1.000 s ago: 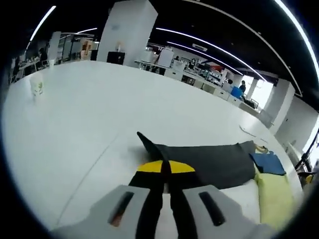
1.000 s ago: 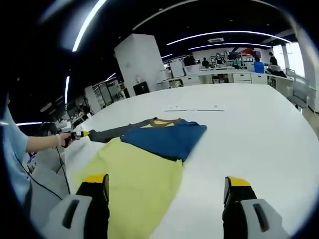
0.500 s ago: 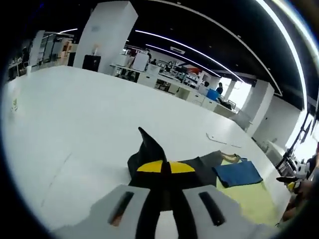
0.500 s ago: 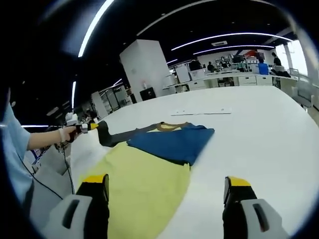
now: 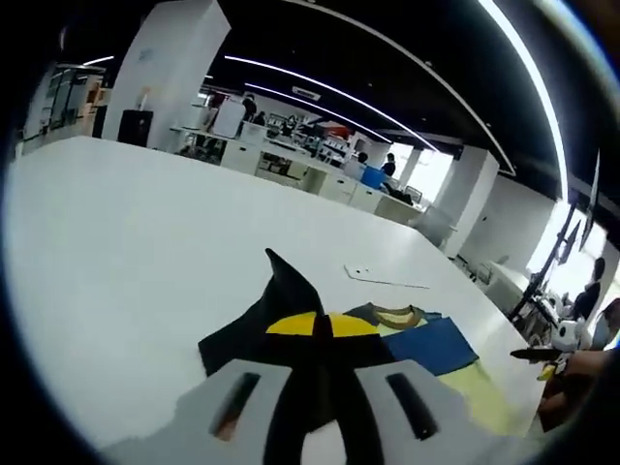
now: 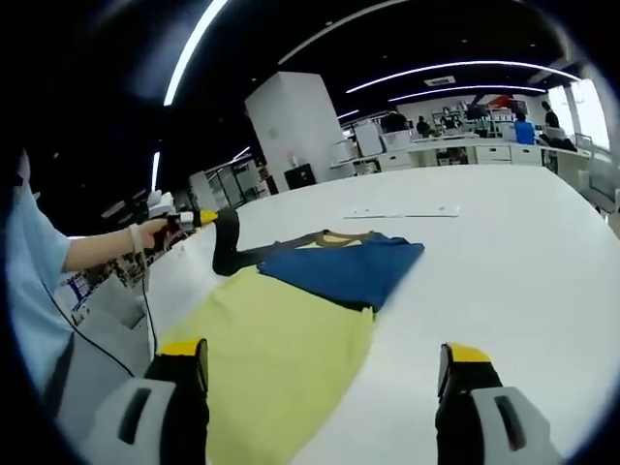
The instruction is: Fold the garment on the visible template until the final outline fits inside the template.
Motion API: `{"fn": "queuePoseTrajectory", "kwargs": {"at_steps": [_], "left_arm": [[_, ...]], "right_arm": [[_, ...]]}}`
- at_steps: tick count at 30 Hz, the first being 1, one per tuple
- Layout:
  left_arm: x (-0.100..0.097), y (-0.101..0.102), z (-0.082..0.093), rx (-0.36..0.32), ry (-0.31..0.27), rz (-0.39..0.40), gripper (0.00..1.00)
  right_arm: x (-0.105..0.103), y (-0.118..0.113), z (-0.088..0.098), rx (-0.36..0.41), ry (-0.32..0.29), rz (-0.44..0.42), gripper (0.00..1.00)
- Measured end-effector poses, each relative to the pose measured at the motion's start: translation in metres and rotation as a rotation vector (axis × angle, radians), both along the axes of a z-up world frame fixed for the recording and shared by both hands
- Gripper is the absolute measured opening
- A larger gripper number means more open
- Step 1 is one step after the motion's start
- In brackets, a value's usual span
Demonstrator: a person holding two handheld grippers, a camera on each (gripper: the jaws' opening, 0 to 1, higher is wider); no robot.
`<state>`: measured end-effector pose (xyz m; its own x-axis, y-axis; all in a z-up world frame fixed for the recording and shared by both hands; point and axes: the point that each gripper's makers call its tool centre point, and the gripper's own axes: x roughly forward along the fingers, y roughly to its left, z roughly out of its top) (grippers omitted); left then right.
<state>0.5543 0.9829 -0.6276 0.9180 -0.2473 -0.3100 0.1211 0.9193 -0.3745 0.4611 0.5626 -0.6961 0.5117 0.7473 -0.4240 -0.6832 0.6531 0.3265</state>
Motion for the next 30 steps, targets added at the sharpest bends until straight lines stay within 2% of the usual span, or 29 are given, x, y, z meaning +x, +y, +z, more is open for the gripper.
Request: {"fn": "queuePoseTrajectory", "kwargs": {"at_steps": [5, 16, 22, 30], "left_arm": [[0.021, -0.035, 0.005, -0.014, -0.007, -0.066, 0.00], [0.055, -0.105, 0.023, -0.071, -0.036, -0.195, 0.00], [0.066, -0.144, 0.035, -0.083, -0.053, -0.276, 0.00], [0.075, -0.176, 0.036, -0.109, -0.052, -0.335, 0.00]], "right_arm": [[-0.003, 0.000, -0.002, 0.010, 0.004, 0.002, 1.00], [-0.004, -0.010, -0.002, 0.028, 0.013, -0.030, 1.00], [-0.005, -0.014, -0.004, 0.032, 0.016, -0.043, 1.00], [-0.008, -0.016, -0.006, 0.052, 0.024, -0.058, 1.00]]}}
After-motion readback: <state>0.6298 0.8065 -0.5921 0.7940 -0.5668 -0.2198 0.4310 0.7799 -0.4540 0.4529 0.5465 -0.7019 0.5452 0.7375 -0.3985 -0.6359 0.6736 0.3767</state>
